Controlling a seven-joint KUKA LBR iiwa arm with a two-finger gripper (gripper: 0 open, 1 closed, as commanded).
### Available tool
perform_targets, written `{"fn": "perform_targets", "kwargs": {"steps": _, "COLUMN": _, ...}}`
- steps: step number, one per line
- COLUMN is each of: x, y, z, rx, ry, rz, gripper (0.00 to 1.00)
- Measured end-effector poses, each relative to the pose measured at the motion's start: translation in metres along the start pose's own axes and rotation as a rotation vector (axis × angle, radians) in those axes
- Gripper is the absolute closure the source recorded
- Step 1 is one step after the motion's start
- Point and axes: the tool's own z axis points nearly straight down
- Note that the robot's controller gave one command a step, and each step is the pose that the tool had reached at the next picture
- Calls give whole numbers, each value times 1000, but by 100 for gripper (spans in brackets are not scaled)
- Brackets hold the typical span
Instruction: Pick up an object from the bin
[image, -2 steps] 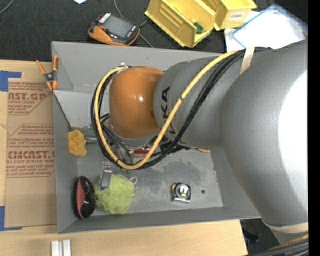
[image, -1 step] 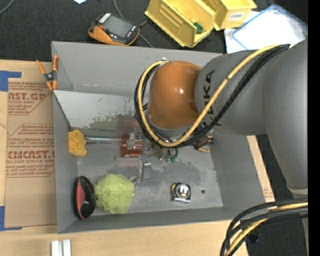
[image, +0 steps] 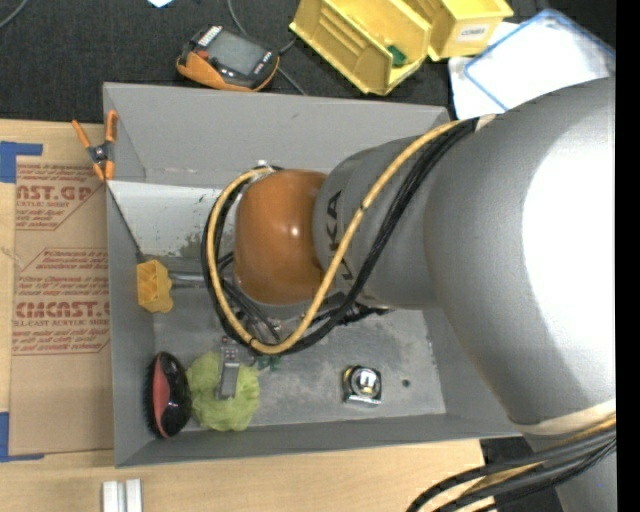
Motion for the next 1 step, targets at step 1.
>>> {"fn": "perform_targets", "kwargs": {"steps": 1, "x": 1, "y": 11, "z": -5, "rx": -3, "ry": 5, "rz": -36, "gripper": 0}}
